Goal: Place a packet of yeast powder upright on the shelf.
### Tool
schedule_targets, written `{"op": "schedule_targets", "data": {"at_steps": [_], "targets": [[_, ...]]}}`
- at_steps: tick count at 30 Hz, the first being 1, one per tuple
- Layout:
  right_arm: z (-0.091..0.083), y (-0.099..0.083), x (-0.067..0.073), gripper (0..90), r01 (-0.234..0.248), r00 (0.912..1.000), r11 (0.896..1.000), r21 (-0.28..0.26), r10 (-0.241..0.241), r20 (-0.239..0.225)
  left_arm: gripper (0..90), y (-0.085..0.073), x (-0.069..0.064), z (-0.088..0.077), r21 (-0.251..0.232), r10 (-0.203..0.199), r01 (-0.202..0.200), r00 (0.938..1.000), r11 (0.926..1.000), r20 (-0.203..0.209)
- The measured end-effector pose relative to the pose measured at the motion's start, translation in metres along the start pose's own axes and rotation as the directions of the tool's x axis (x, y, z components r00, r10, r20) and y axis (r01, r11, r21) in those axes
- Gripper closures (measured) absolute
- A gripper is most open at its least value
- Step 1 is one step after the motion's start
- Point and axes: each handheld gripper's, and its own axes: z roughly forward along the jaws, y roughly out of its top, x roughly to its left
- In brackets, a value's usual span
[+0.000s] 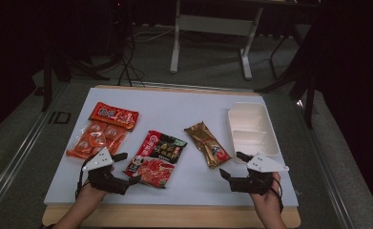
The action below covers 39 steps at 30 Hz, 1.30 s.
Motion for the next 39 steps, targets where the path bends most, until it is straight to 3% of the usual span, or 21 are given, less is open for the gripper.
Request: {"op": "schedule_targets", "data": {"at_steps": [4,5,10,18,21,23,26,28,29,31,39], "targets": [[0.003,-0.002,-0.002,13.9,-0.010,0.9998,1.000,0.028,0.009,0.020,0.1,0.000,0.000,0.000,-0.009,-0.003,0.003,1.0000,1.0000,-0.001],[0.004,-0.003,-0.005,13.7,-0.020,0.9989,0.999,0.046,0.018,0.044,0.1,0.001,-0.001,0.000,-0.006,0.003,-0.003,0.9999,1.0000,-0.011],[0.003,-0.003,-0.008,13.8,-0.053,0.9976,0.996,0.069,0.050,0.048,0.1,0.002,-0.001,-0.001,-0.013,0.007,-0.007,0.9999,0.9999,-0.015],[-0.005,0.013,0.001,12.6,0.012,0.9966,0.999,0.029,-0.015,0.081,0.1,0.001,0.001,0.000,-0.015,0.008,-0.008,0.9996,0.9999,-0.026],[-0.006,0.019,0.002,12.5,0.019,0.9981,1.000,0.007,-0.020,0.059,0.1,0.001,0.001,-0.001,-0.007,0.010,-0.010,0.9994,0.9999,-0.032],[-0.004,0.029,0.004,11.4,0.068,0.9959,0.998,-0.009,-0.067,0.061,0.1,0.002,0.001,-0.004,-0.025,0.001,-0.001,0.9996,0.9997,-0.029],[-0.001,0.035,0.005,11.4,0.082,0.9953,0.996,-0.014,-0.082,0.052,0.1,0.001,0.001,-0.004,-0.025,0.001,-0.002,0.9996,0.9997,-0.030],[0.004,0.046,0.007,11.4,0.114,0.9934,0.993,-0.026,-0.113,0.016,0.1,0.001,0.000,-0.004,-0.018,0.005,-0.006,0.9995,0.9998,-0.031],[0.006,0.051,0.007,11.4,0.106,0.9943,0.994,-0.018,-0.106,-0.013,0.1,0.001,0.000,-0.004,-0.020,0.006,-0.006,0.9995,0.9998,-0.030],[0.009,0.059,0.006,11.5,0.098,0.9949,0.995,-0.017,-0.098,-0.024,0.1,0.001,0.001,-0.003,-0.021,0.004,-0.005,0.9996,0.9998,-0.028],[0.025,0.087,-0.010,10.4,0.079,0.9963,0.996,-0.042,-0.081,-0.029,0.1,0.001,0.001,-0.002,-0.015,0.009,-0.009,0.9996,0.9998,-0.026]]}}
